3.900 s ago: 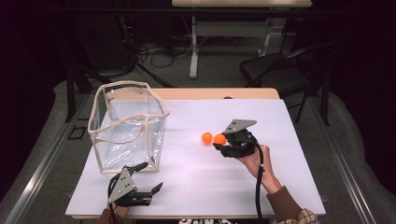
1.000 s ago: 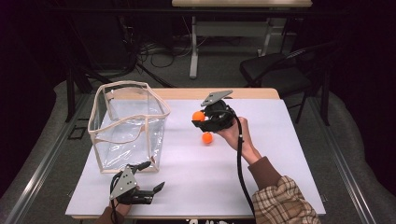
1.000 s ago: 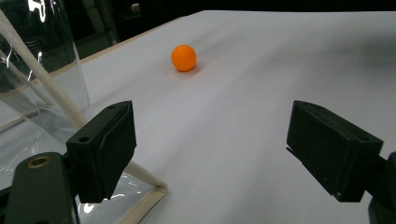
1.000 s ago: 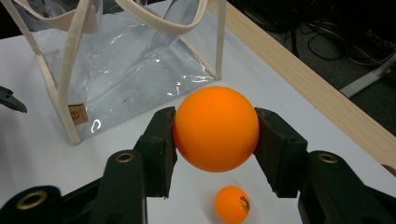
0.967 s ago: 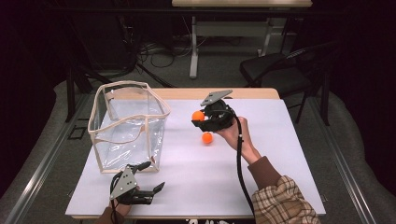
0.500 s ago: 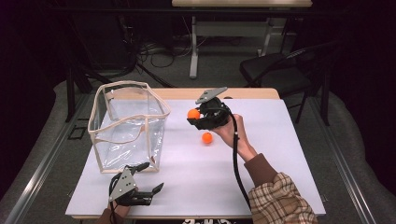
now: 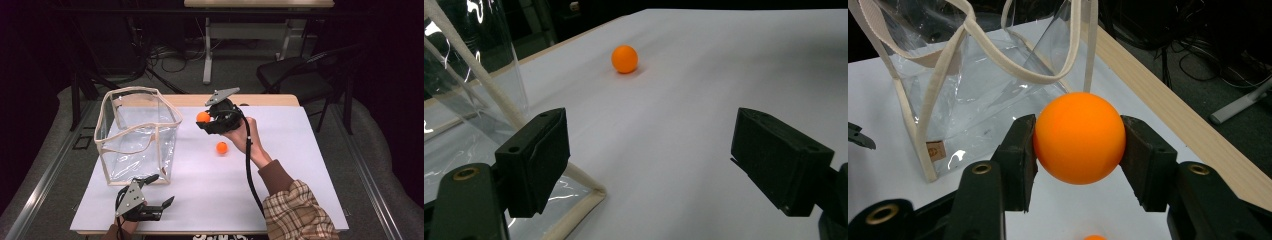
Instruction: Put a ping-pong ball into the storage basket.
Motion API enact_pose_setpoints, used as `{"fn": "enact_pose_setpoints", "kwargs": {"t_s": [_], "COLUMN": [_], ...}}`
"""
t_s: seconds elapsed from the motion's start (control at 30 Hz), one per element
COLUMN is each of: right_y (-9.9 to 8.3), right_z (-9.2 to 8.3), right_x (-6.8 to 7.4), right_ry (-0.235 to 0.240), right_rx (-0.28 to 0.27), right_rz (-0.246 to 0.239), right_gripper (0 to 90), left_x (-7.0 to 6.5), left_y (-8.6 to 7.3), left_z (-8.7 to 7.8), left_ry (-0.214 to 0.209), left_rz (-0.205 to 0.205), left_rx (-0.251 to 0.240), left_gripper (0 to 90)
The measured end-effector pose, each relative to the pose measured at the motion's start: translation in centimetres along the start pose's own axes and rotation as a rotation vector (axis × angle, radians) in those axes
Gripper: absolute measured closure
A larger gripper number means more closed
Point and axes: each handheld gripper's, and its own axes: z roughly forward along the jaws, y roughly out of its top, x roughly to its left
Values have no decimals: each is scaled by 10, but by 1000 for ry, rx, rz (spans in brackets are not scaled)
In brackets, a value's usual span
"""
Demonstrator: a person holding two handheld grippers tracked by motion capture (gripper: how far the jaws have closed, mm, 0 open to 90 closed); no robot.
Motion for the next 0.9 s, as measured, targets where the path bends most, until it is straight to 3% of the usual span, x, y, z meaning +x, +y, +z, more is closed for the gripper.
{"fn": "enact_pose_setpoints", "kwargs": {"t_s": [0.9], "right_y": [30], "right_z": [4], "right_x": [-3], "right_ry": [-4], "right_rx": [-24], "right_rz": [-10], "right_gripper": [510], "left_x": [0], "left_y": [0], "left_z": [0], "left_ry": [-4], "left_rz": [5], "left_rx": [0], "left_gripper": [158]}}
